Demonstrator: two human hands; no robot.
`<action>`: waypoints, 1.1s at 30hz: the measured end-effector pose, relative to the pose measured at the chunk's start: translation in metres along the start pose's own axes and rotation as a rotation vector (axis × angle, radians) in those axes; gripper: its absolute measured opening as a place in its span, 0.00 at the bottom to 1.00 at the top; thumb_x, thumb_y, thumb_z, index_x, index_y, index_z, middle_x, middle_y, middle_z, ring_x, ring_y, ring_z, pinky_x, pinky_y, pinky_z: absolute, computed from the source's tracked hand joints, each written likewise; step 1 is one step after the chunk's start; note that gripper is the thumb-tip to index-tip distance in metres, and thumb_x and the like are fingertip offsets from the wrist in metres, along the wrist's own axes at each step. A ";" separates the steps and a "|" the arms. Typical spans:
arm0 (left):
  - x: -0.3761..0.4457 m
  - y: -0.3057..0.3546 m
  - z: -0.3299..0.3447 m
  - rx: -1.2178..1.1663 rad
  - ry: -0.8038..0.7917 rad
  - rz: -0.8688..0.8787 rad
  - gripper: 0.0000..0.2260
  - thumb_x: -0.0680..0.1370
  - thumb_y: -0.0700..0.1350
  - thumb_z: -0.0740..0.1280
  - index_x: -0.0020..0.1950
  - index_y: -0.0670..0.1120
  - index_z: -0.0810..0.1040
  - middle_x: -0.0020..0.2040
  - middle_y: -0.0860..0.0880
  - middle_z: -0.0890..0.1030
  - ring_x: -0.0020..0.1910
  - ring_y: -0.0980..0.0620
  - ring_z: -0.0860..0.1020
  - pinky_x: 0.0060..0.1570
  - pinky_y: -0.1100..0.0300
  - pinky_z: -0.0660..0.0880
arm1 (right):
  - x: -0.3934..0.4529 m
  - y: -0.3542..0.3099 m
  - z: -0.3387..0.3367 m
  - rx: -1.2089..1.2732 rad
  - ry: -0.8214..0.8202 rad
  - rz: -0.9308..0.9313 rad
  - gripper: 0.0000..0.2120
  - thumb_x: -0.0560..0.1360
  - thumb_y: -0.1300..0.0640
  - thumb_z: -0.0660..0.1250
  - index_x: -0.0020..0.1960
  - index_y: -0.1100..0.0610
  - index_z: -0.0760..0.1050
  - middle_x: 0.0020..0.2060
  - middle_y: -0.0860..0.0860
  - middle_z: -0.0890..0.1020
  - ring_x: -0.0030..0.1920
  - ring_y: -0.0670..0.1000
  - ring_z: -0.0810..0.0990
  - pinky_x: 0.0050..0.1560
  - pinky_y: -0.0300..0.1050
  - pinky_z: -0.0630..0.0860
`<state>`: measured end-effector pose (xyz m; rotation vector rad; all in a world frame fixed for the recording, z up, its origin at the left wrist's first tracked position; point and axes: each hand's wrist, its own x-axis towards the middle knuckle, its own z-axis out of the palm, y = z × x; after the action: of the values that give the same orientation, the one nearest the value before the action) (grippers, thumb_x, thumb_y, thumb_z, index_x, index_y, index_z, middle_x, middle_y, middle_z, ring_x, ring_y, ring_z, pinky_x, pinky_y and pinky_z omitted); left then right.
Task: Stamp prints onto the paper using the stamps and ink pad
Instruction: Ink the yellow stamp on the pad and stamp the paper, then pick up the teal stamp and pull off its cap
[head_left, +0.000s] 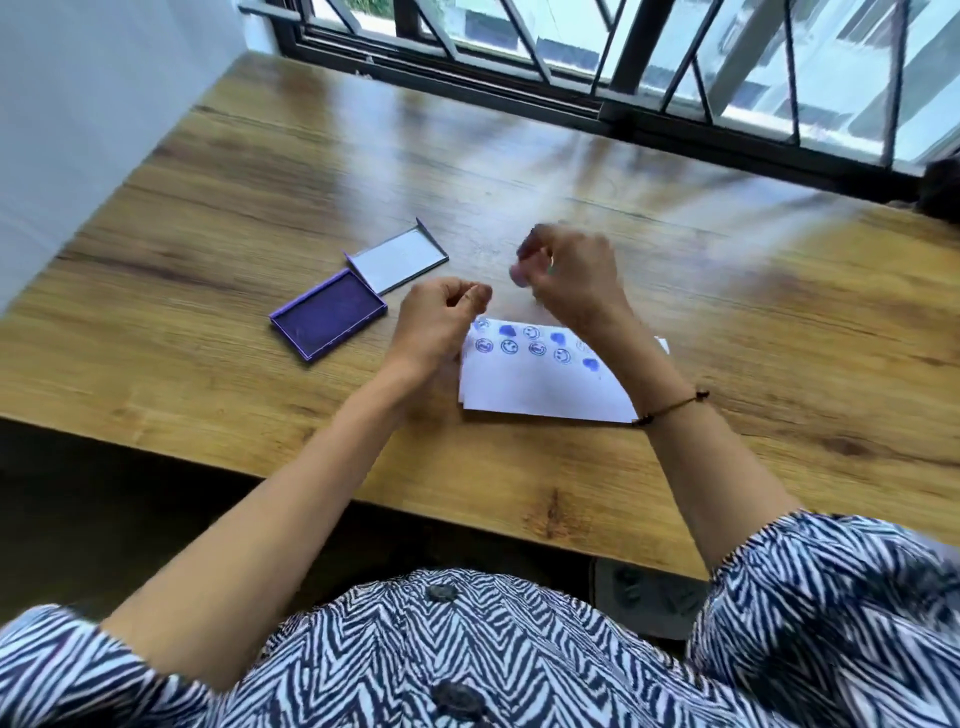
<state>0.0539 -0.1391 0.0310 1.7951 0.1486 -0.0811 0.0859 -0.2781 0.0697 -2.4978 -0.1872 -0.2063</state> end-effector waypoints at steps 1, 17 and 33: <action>0.003 -0.002 -0.003 -0.010 0.024 -0.014 0.08 0.76 0.47 0.66 0.42 0.43 0.80 0.39 0.45 0.80 0.34 0.55 0.75 0.42 0.56 0.73 | 0.010 0.000 0.007 -0.155 -0.025 -0.062 0.08 0.69 0.61 0.65 0.47 0.59 0.79 0.46 0.58 0.83 0.49 0.58 0.77 0.48 0.49 0.73; 0.006 -0.013 -0.004 -0.147 0.051 -0.026 0.09 0.76 0.45 0.65 0.36 0.49 0.78 0.34 0.51 0.78 0.23 0.65 0.71 0.23 0.71 0.69 | 0.038 0.016 -0.013 -0.752 -0.295 0.061 0.17 0.69 0.48 0.67 0.54 0.55 0.76 0.55 0.58 0.79 0.60 0.60 0.70 0.55 0.51 0.69; -0.016 -0.002 -0.017 -0.400 -0.079 0.002 0.05 0.75 0.37 0.65 0.49 0.39 0.77 0.38 0.45 0.79 0.31 0.58 0.79 0.36 0.68 0.77 | -0.011 -0.026 -0.012 0.351 -0.285 0.074 0.05 0.67 0.63 0.69 0.41 0.55 0.80 0.36 0.62 0.83 0.38 0.60 0.80 0.44 0.51 0.76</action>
<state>0.0372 -0.1229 0.0348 1.3905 0.0985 -0.1123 0.0693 -0.2656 0.0918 -2.1692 -0.2260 0.1998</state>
